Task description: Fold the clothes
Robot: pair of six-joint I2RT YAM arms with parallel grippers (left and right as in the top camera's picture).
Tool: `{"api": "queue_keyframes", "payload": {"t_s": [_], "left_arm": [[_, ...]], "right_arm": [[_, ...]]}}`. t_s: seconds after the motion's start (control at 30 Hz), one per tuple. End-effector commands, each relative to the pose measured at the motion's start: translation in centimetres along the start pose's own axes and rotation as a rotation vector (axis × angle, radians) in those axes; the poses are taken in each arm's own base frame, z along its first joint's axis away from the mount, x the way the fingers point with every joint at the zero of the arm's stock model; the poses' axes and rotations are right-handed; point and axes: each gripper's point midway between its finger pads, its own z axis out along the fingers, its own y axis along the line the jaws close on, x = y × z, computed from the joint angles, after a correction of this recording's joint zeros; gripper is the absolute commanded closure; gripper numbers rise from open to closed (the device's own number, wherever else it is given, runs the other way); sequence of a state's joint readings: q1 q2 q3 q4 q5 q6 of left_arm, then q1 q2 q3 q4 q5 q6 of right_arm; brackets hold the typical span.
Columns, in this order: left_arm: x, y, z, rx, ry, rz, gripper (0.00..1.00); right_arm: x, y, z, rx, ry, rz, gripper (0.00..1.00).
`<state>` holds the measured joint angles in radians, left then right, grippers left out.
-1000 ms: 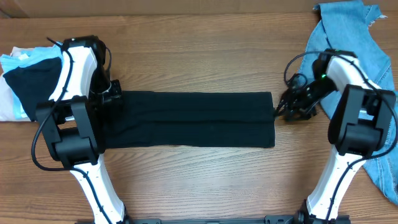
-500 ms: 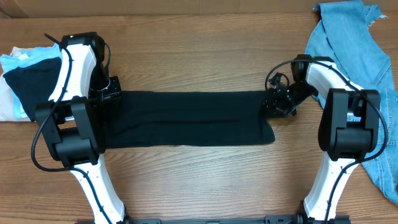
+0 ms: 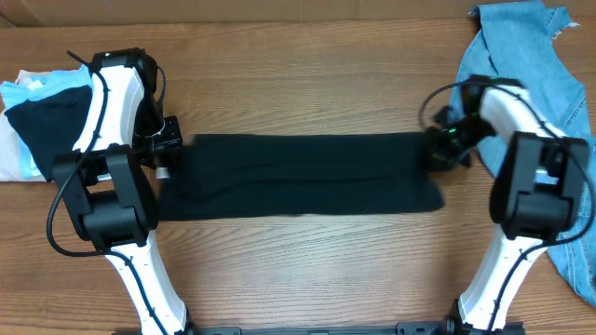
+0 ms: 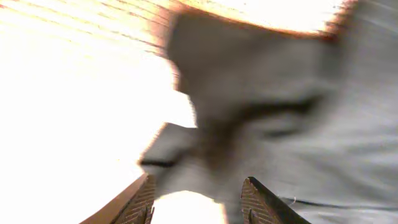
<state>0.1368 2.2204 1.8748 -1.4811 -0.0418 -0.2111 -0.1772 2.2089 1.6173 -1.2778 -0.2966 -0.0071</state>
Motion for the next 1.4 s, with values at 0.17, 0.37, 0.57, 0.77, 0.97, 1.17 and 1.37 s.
{"api": "queue_keyframes", "payload": {"t_s": [0.17,0.37,0.57,0.77,0.97,1.17,1.37], "left_arm": [[-0.2,-1.1,-0.5,-0.012,-0.027,0.01,0.51],[-0.2,-1.9,-0.6,-0.015,-0.034,0.031,0.51],[-0.3,-2.4,-0.6,-0.016,-0.043,0.042,0.51],[-0.2,-2.5,-0.6,-0.016,-0.043,0.044,0.51],[-0.3,-2.5,-0.6,-0.016,-0.044,0.052,0.51],[-0.3,-2.5,-0.6,-0.016,-0.046,0.052,0.51],[-0.3,-2.5,-0.6,-0.016,-0.046,0.052,0.5]], "right_arm": [[-1.2,-2.7,-8.8,0.169,-0.16,0.058,0.96],[0.1,3.2,-8.0,0.197,-0.125,-0.047,0.96],[1.9,10.5,-5.2,0.225,-0.119,-0.187,0.96],[3.4,16.1,-2.5,0.233,-0.138,-0.319,0.96],[4.8,18.2,0.4,0.257,-0.092,-0.384,0.96],[5.4,19.9,1.3,0.253,-0.106,-0.438,0.87],[5.9,20.5,1.5,0.225,-0.088,-0.455,0.64]]}}
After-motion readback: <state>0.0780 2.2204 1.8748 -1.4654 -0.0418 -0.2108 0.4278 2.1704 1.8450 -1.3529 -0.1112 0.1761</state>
